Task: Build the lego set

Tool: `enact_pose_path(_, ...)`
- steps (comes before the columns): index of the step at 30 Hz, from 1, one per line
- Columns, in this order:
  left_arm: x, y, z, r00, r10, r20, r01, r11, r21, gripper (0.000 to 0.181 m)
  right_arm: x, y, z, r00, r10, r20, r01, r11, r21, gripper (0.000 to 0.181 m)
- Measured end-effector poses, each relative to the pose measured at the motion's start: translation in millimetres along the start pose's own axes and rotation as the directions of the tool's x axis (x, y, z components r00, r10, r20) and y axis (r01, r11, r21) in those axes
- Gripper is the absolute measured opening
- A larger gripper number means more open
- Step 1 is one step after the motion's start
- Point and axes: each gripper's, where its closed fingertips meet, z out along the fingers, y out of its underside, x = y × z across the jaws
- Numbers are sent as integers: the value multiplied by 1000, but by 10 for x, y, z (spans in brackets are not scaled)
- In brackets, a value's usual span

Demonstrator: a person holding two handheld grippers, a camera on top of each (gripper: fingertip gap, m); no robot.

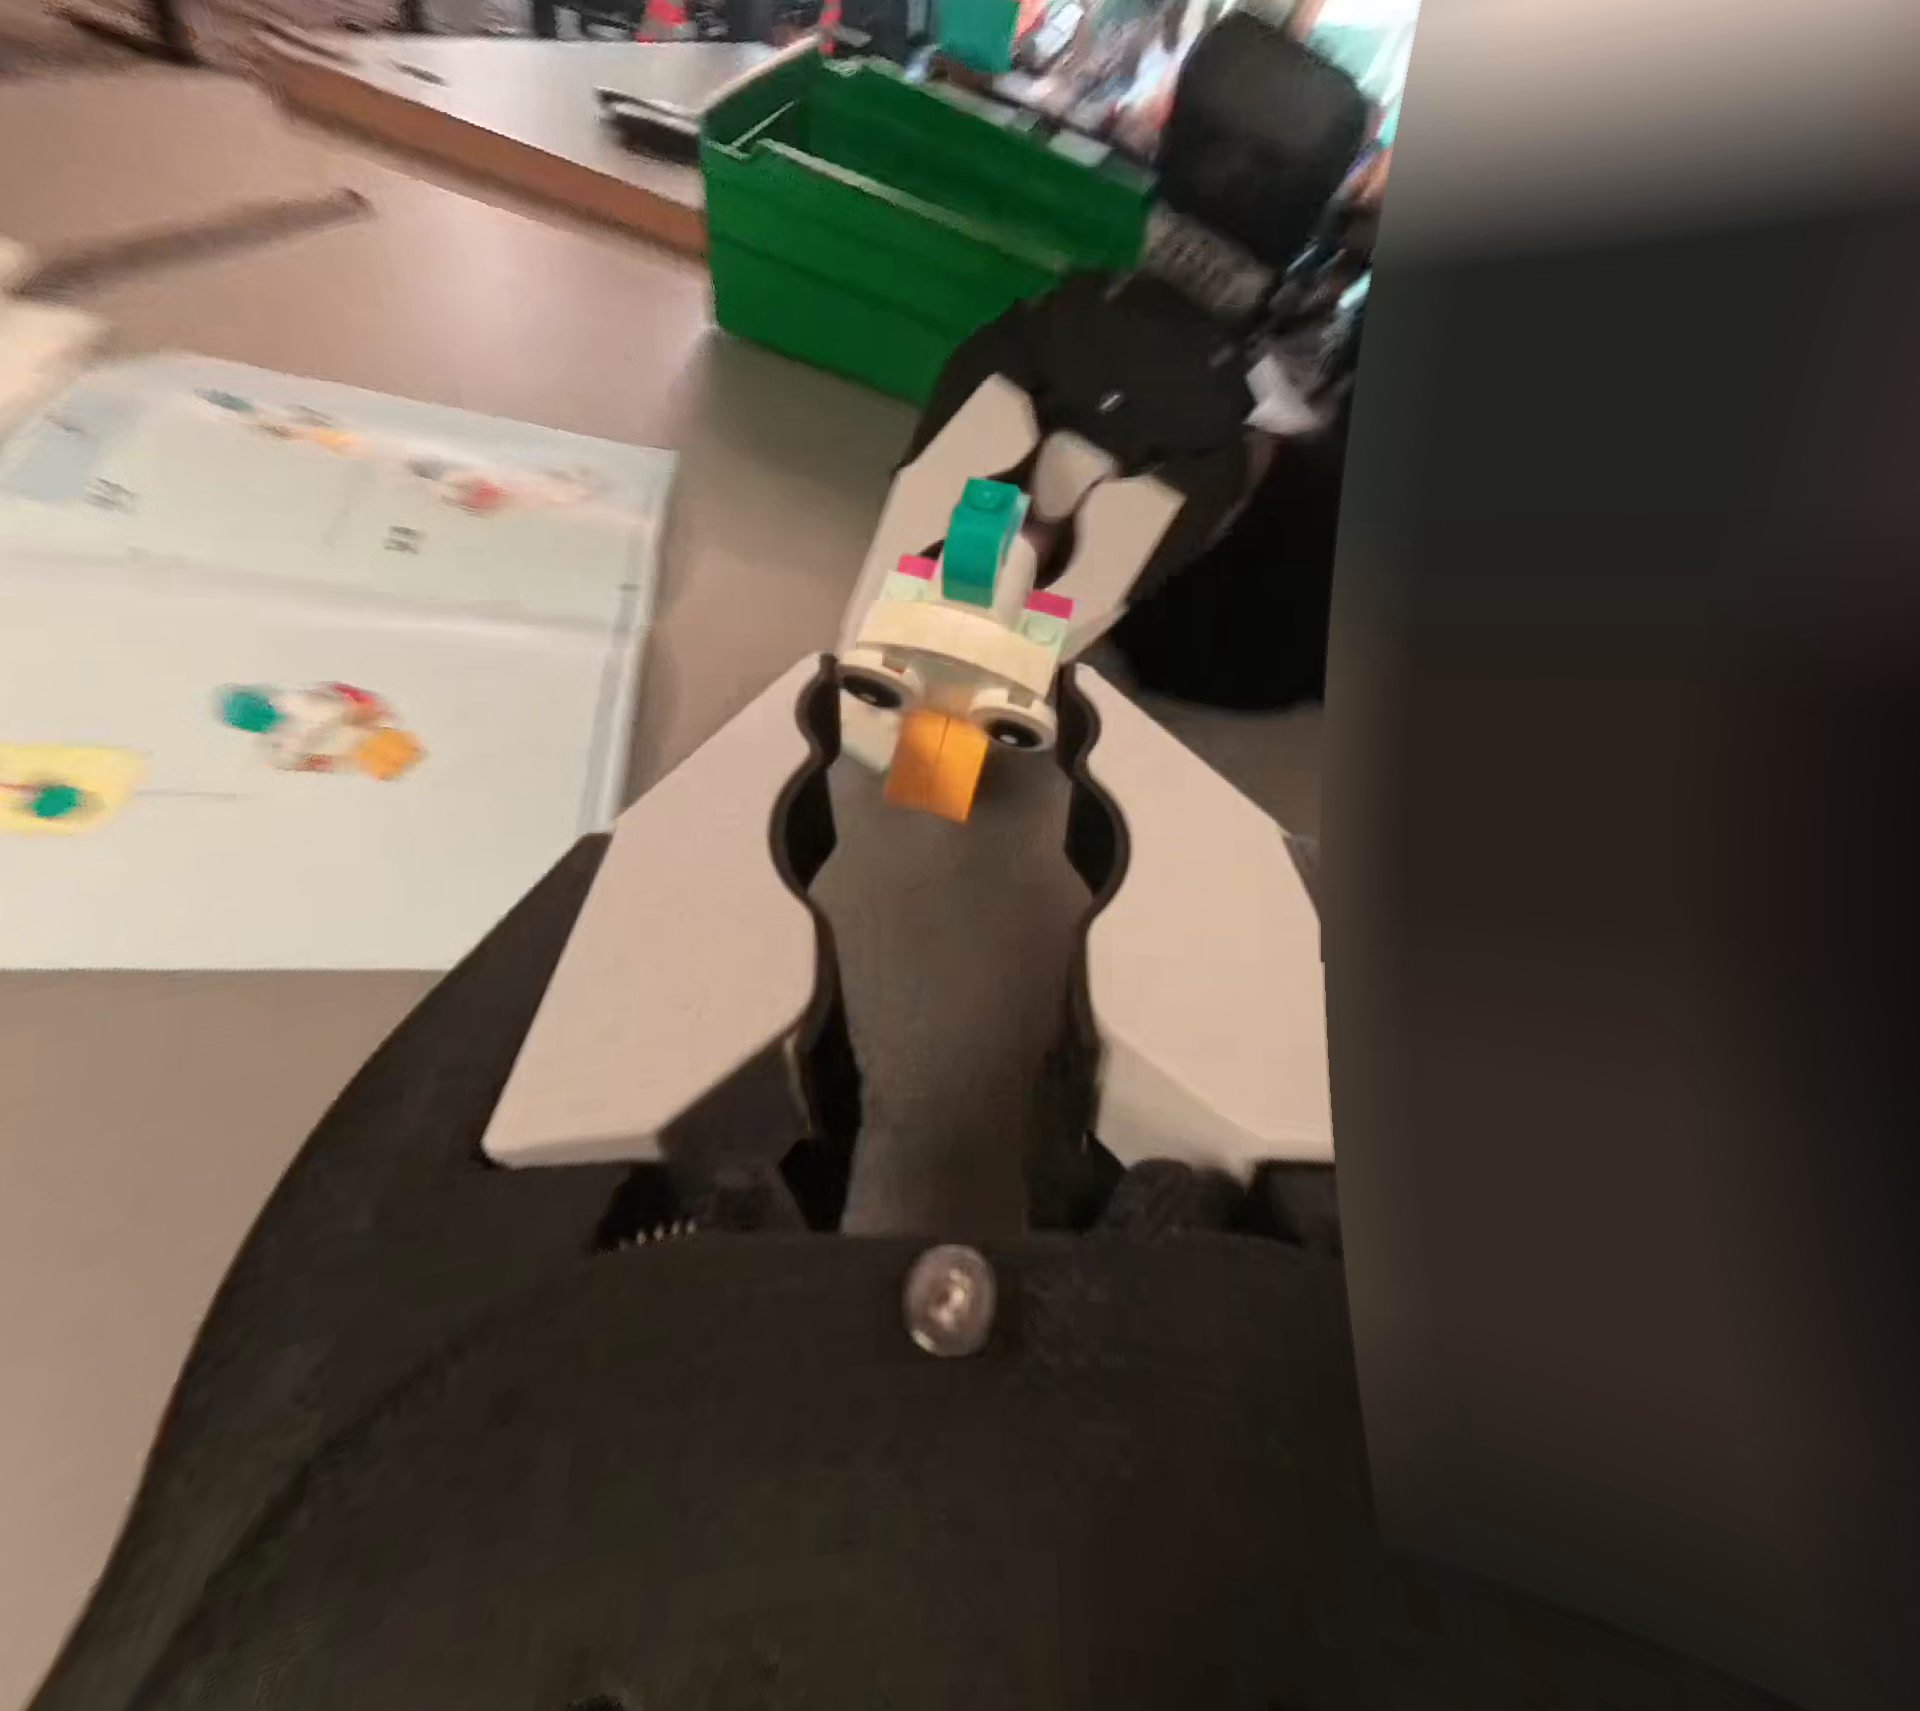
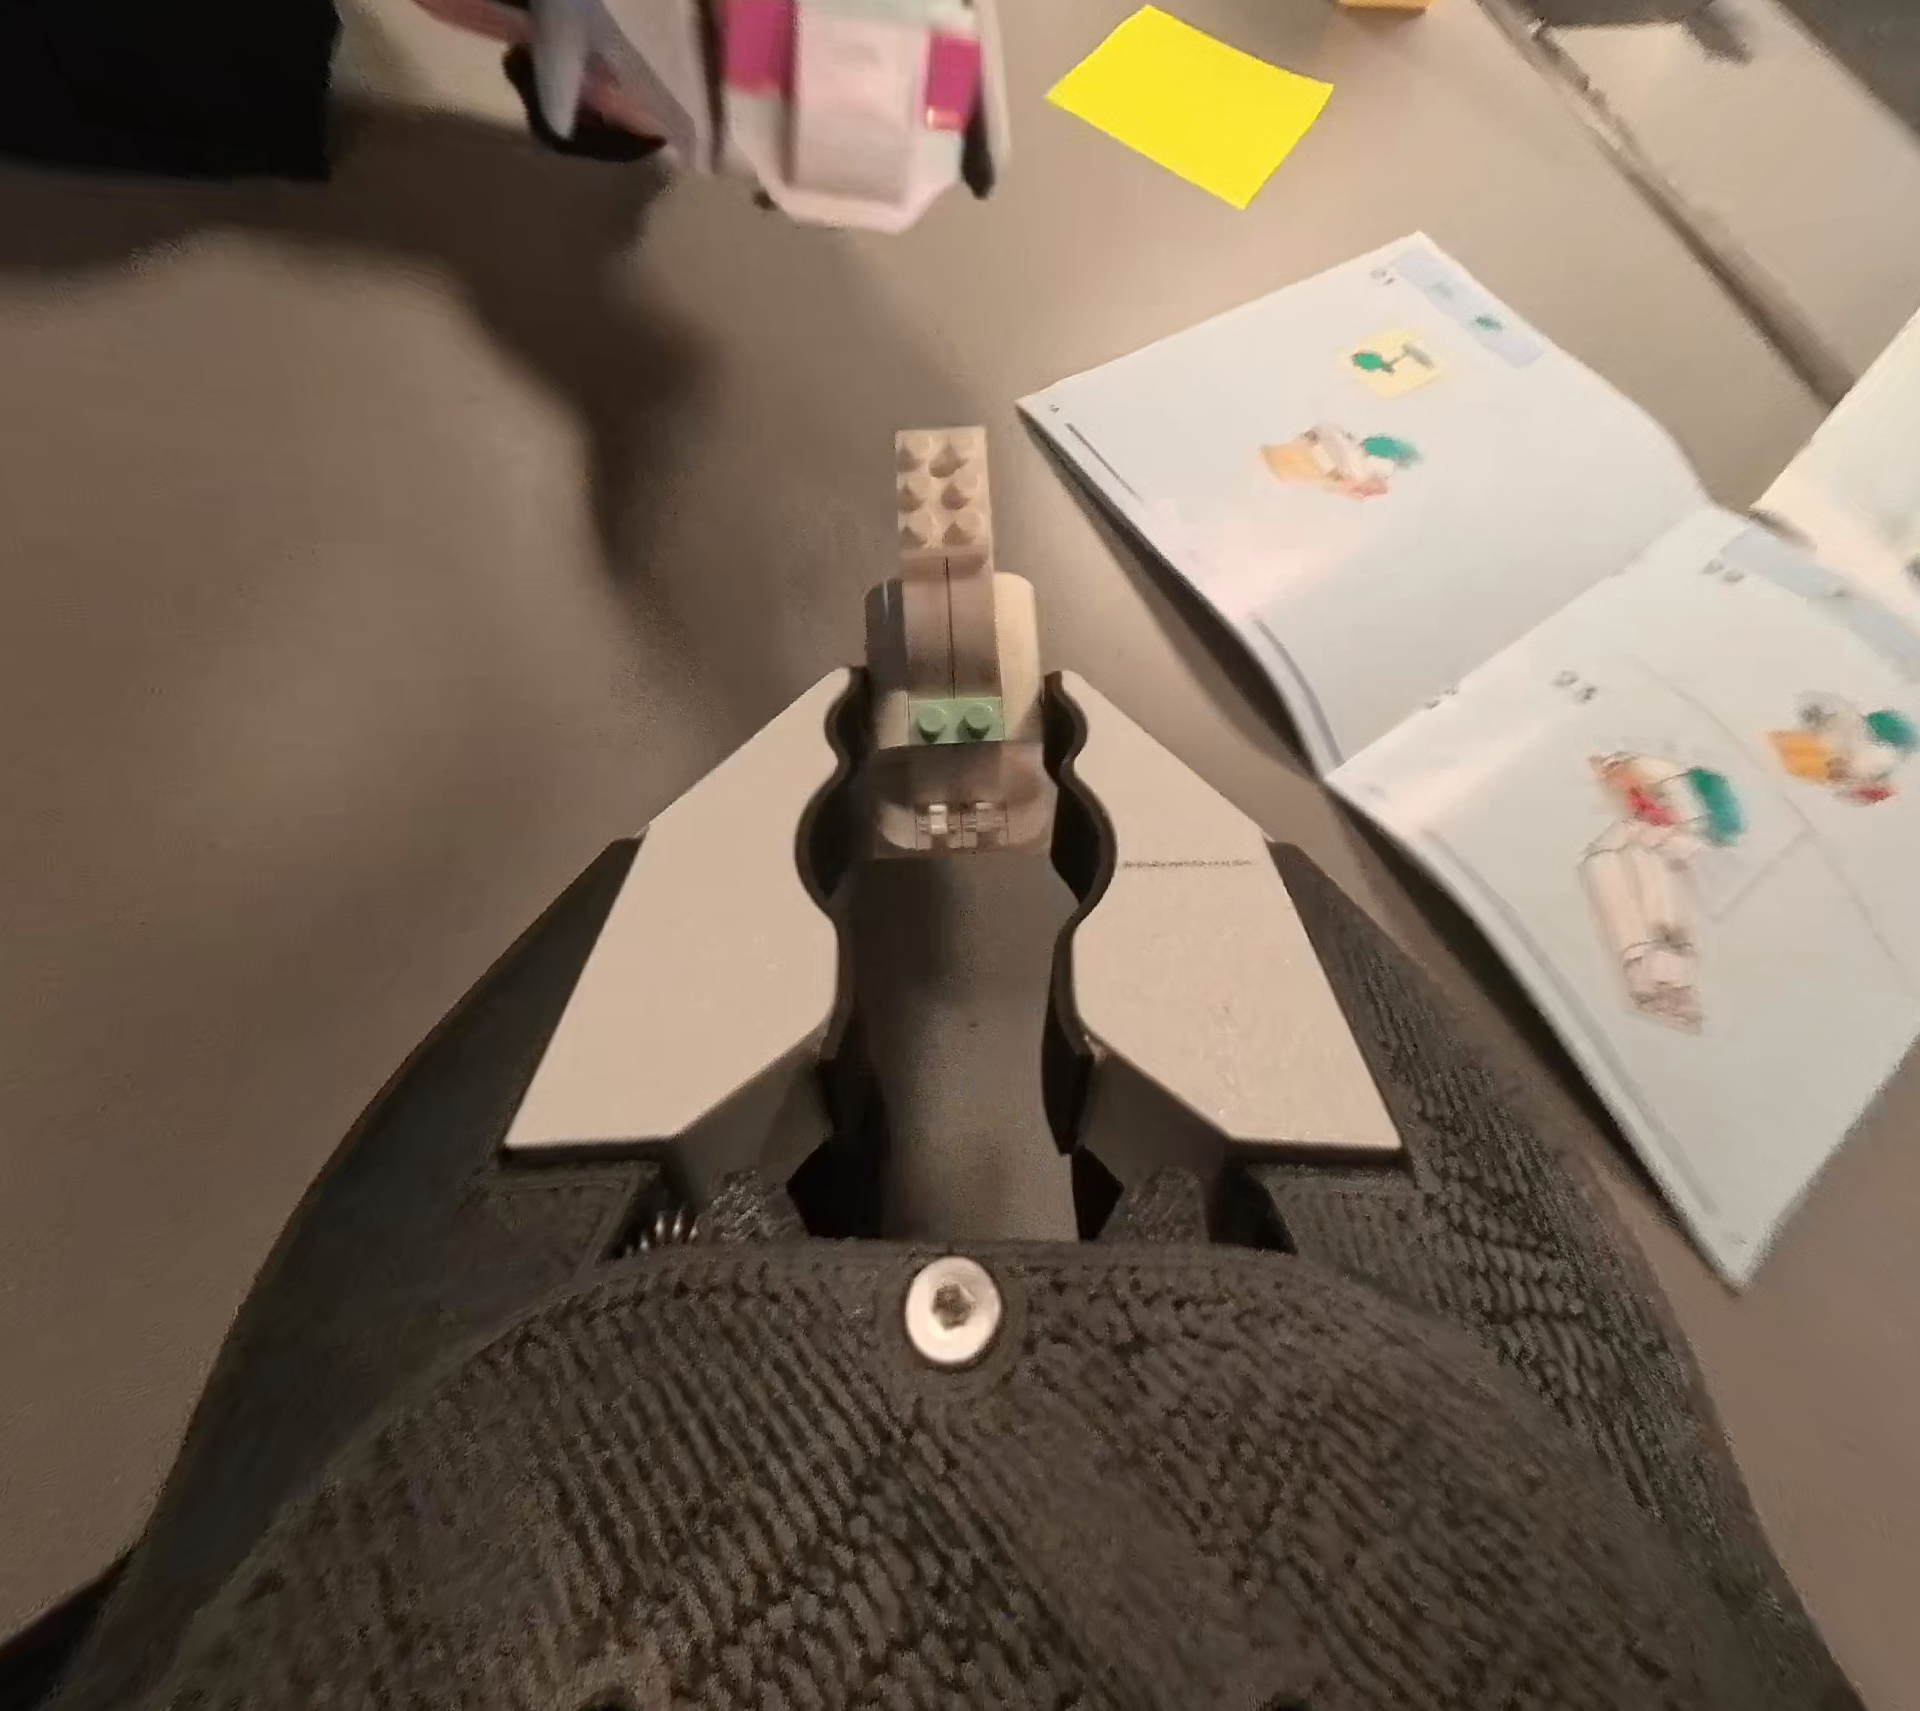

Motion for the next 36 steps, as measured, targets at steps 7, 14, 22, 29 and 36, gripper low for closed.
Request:
enact_pose_path(7, -274, 87, -105, 533, 781, 325, -707, 622, -335, 41, 143, -257, 24, 821, -468, -328, 465, 881, -92, 31)
enact_pose_path(14, -169, 104, -186, 37, 943, 330, -820, 217, -530, 40, 139, -407, 24, 465, -725, -509, 735, 636, -235, 31)
enact_pose_path(22, 55, 160, -204, -193, 943, 270, -822, -6, -569, 40, 5, -595, -111, 295, -718, -630, 834, 516, -198, 31)
enact_pose_path(29, 170, 173, -127, -190, 944, 271, -849, -19, -528, 40, -29, -576, -155, 270, -729, -629, 856, 481, -191, 31)
enact_pose_path(36, 253, 210, -50, -186, 947, 260, -869, -35, -494, 40, -115, -592, -138, 260, -740, -620, 876, 451, -172, 31)
